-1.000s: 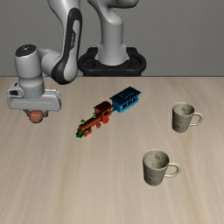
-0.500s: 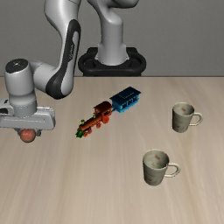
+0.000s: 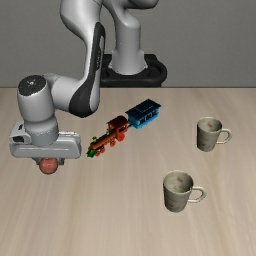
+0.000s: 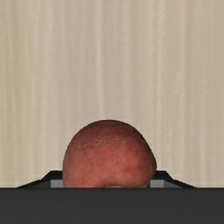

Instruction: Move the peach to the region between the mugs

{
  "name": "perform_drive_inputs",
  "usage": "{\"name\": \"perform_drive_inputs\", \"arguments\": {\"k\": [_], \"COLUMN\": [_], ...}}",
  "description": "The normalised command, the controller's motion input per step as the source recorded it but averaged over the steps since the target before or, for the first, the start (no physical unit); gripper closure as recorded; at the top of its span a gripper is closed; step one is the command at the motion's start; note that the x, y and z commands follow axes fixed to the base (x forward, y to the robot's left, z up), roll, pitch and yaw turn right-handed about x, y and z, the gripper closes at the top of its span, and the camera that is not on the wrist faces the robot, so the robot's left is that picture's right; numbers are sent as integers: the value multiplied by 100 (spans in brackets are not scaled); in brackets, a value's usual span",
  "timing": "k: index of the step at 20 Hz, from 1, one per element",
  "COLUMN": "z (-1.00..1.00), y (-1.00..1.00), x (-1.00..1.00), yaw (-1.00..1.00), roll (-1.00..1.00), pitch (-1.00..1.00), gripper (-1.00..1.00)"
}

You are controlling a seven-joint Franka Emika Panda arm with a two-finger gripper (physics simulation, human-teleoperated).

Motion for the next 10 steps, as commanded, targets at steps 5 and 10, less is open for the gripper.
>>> {"name": "perform_drive_inputs", "arguments": {"k": [5, 10], "z": [0, 0], "y": [100, 100], "x": [0, 0], "yaw": [0, 0], "roll": [0, 0], "pitch": [0, 0], "gripper": [100, 100]}}
